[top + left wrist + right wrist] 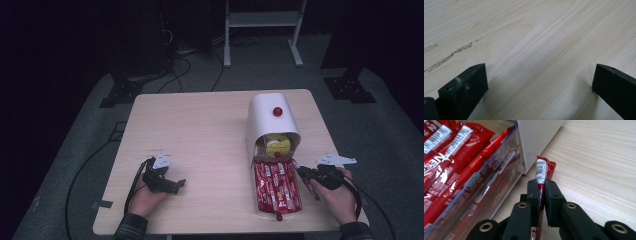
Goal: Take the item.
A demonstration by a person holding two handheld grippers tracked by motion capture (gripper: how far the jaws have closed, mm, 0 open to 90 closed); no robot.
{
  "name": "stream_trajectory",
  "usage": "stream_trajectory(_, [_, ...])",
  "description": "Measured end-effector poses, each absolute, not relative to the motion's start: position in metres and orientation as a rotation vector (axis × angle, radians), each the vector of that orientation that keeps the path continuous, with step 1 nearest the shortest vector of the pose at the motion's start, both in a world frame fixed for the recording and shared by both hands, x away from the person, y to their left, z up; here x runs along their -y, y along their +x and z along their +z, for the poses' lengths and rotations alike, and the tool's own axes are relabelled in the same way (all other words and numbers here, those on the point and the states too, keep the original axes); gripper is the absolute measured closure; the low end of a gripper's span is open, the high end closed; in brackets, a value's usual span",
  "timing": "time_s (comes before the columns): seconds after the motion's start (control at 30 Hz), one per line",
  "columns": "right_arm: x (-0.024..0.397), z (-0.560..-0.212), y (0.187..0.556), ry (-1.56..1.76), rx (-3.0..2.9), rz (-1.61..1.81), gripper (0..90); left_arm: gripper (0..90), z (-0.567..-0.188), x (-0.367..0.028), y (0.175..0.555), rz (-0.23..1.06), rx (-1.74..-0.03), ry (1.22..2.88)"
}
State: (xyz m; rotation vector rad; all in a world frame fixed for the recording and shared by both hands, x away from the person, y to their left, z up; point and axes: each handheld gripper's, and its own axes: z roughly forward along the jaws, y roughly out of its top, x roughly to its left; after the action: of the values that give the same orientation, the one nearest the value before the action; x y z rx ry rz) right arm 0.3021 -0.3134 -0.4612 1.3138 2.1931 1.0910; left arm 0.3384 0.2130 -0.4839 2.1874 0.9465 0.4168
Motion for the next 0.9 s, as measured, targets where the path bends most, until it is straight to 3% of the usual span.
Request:
stream_trajectory(0.47, [0.3125, -0.4668, 0.3042, 1.326, -2.216, 1.072, 81.2, 0.0, -0.4838, -0.2130, 0.3382, 0.417, -0.945, 2.189])
stream_trajectory(0.57, [0.3112, -0.4671, 0.3041, 1.323, -2.216, 1.079, 74.0, 0.0, -0.4838, -0.2130, 0.3382, 0.416, -0.945, 2.189])
stream_trajectory(0.9, [0.3117, -0.4651, 0.3024, 1.318, -2.200, 1.109, 62.0, 0.0, -0.4838, -0.2130, 0.3381, 0.416, -0.945, 2.189])
